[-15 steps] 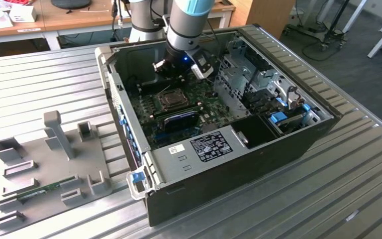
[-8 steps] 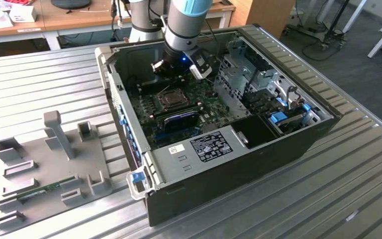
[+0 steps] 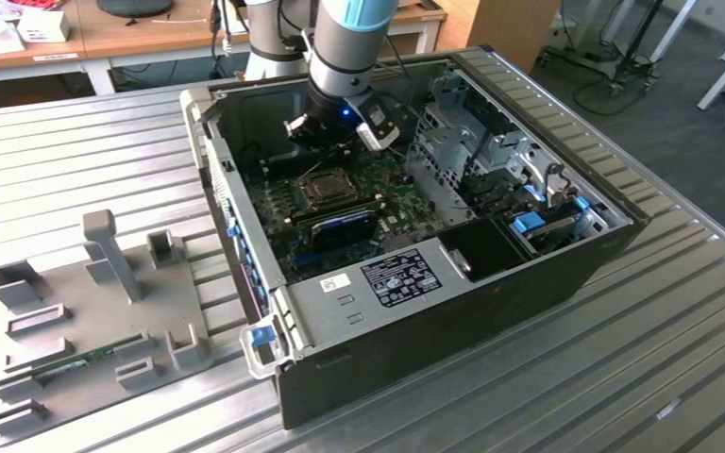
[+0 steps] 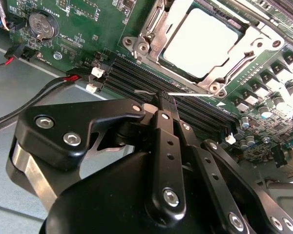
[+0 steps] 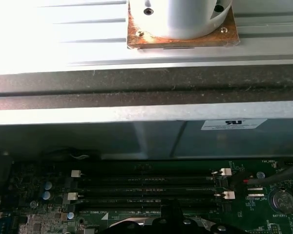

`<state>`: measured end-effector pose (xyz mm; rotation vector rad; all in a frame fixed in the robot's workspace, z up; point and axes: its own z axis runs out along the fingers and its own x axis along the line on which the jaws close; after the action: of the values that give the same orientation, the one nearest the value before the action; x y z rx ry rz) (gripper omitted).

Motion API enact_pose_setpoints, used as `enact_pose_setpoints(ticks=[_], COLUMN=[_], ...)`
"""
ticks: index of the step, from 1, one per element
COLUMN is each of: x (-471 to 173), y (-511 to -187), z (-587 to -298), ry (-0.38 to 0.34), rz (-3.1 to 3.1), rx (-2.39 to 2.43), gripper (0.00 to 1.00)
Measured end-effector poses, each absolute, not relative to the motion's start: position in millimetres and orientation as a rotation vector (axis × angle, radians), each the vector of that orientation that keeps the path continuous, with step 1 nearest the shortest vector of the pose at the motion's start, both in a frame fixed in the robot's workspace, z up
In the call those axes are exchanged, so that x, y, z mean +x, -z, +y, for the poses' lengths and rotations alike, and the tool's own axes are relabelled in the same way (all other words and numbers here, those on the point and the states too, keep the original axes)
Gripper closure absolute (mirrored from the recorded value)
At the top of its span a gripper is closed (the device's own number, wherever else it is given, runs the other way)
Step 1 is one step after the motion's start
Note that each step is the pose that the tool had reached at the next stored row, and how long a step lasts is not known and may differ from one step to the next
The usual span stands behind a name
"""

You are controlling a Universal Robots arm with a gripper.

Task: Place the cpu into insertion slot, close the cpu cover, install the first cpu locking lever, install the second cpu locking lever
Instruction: 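Install the first cpu locking lever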

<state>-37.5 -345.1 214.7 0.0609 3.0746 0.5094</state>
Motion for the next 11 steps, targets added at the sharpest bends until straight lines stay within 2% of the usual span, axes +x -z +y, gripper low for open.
enact_pose_setpoints(ticks=[11], x=[-37.6], y=[-213.2], z=[-345.2], ry=[-0.509], rz=[3.073], rx=[0.063], gripper=[0.89])
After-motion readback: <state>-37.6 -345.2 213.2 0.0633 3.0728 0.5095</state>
